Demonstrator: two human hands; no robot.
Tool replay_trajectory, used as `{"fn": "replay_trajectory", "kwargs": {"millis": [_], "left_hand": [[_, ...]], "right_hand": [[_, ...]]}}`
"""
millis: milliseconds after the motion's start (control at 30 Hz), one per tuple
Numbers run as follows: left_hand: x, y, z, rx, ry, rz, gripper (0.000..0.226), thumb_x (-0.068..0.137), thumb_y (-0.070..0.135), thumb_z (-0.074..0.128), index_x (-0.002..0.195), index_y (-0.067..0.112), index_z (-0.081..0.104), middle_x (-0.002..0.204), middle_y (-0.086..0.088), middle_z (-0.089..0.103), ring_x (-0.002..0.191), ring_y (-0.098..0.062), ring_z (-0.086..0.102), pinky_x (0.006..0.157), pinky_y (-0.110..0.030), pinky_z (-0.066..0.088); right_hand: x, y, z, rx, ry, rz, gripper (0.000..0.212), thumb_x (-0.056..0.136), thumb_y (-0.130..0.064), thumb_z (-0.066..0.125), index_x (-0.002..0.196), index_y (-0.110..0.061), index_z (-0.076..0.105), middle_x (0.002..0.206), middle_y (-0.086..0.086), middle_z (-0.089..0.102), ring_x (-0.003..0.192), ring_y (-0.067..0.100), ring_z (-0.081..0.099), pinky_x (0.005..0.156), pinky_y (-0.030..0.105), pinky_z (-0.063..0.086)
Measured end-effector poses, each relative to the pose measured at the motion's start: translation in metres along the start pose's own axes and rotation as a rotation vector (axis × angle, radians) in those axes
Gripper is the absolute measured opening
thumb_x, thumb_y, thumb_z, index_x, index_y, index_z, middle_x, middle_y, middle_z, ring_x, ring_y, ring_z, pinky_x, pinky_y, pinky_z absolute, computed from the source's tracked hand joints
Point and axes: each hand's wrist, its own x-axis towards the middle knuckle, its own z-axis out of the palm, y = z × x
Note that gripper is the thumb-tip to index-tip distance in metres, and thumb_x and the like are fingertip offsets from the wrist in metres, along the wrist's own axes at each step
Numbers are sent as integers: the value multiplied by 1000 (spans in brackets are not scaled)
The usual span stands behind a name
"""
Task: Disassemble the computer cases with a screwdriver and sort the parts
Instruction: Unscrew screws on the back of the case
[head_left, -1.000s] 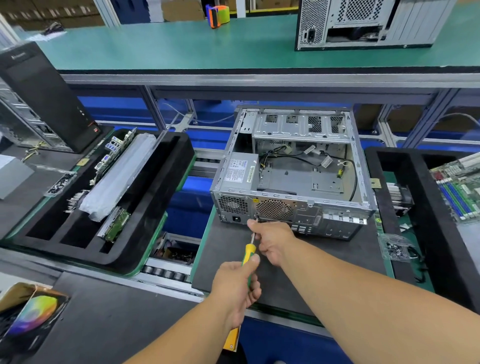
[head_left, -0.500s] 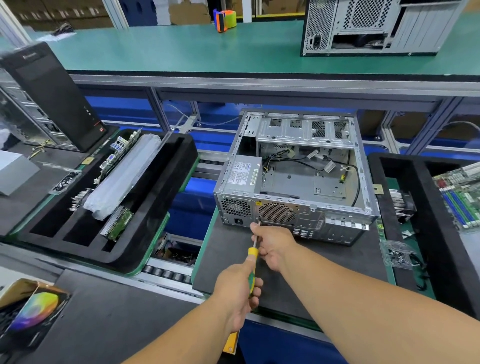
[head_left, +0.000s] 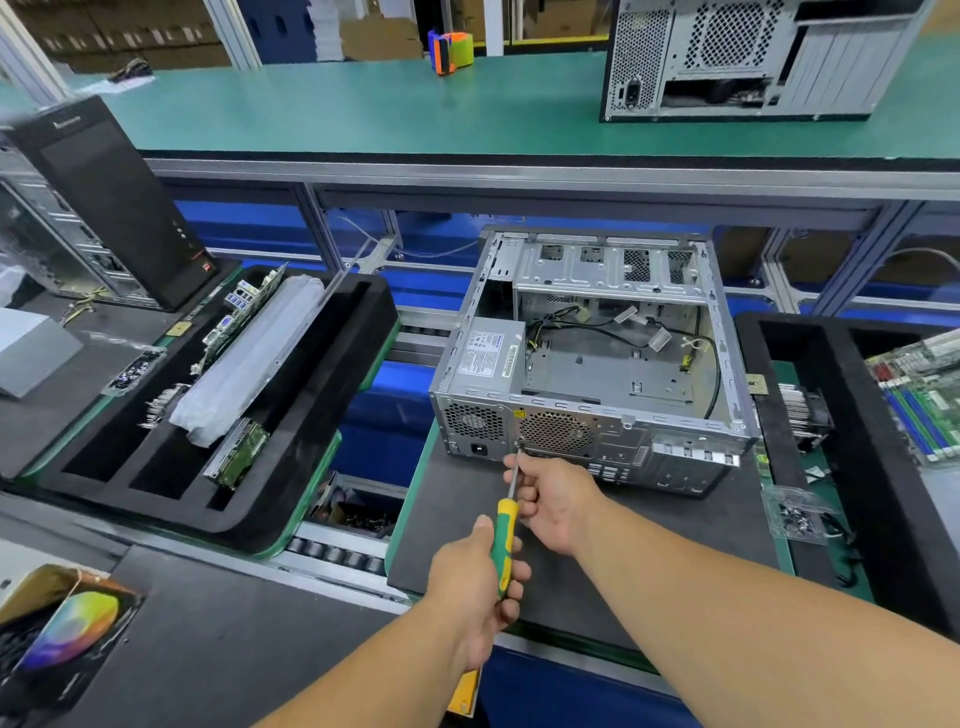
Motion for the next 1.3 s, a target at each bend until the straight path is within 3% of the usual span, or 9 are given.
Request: {"fn": "replay_trajectory", "kwargs": {"millis": [100, 200, 333, 567, 733, 833, 933, 1067, 1300], "left_hand": [[1, -1, 1, 71, 0, 77, 34, 101, 45, 63, 110, 13, 64, 73, -7, 66, 54, -14, 52, 46, -26, 43], [2, -4, 1, 114, -14, 138, 20, 102, 28, 64, 110, 10, 61, 75, -6, 64, 56, -13, 52, 49, -26, 44], [1, -4, -1, 159, -4, 161, 19, 102, 28, 63, 109, 10, 61, 76, -6, 65, 59, -13, 53, 50, -26, 45], [-1, -4, -12, 195, 5, 165, 20, 101, 27, 63, 110, 10, 62, 76, -5, 67, 60, -14, 53, 50, -27, 42], [-2, -10, -15, 149, -25, 140, 18, 104, 26, 58, 106, 9, 61, 73, -5, 67, 56, -14, 52, 49, -27, 39], [-5, -11, -9, 153, -101, 132, 17, 106, 28, 54, 105, 12, 61, 77, -6, 67, 59, -15, 53, 49, -27, 40], [-9, -12, 2, 220, -167, 114, 21, 107, 34, 52, 110, 17, 63, 80, -6, 68, 63, -16, 56, 52, -27, 45], [-11, -20, 22, 269, -218, 77, 16, 110, 25, 45, 113, 16, 57, 86, -11, 66, 65, -17, 55, 53, -27, 44], [-4, -35, 42, 382, -218, 145, 29, 99, 2, 38, 118, 17, 54, 91, -13, 62, 74, -21, 60, 58, -29, 50]], "right_hand": [[3, 3, 1, -4, 27, -20, 13, 101, -14, 61, 100, -2, 67, 68, 4, 59, 45, 7, 30, 40, 21, 25], [4, 3, 3, 19, 39, -10, 10, 100, -15, 64, 95, -6, 65, 67, 4, 59, 46, 7, 29, 43, 21, 24], [6, -3, 7, 88, 27, 17, 18, 103, -17, 54, 89, -11, 65, 67, 1, 61, 48, 7, 27, 42, 19, 22], [7, 0, 7, 142, 31, 43, 12, 101, -14, 59, 90, -13, 62, 68, 1, 58, 49, 7, 27, 40, 17, 22], [1, 4, -10, 130, 146, 1, 12, 91, -13, 55, 79, -13, 57, 66, 5, 56, 48, 10, 30, 42, 21, 23], [-9, 8, -35, 149, 87, -45, 14, 84, -10, 44, 71, -13, 48, 65, 9, 54, 48, 14, 30, 43, 24, 23], [-22, 8, -58, 159, -1, -73, 14, 76, -10, 42, 67, -8, 52, 69, 16, 57, 50, 18, 34, 49, 27, 24], [-29, -1, -71, 142, -18, -77, 24, 74, -13, 44, 77, 0, 65, 72, 17, 65, 52, 18, 39, 53, 28, 25], [-21, -7, -83, -12, -32, -120, 19, 96, -16, 61, 98, -7, 77, 76, 8, 66, 51, 10, 36, 42, 21, 26]]}}
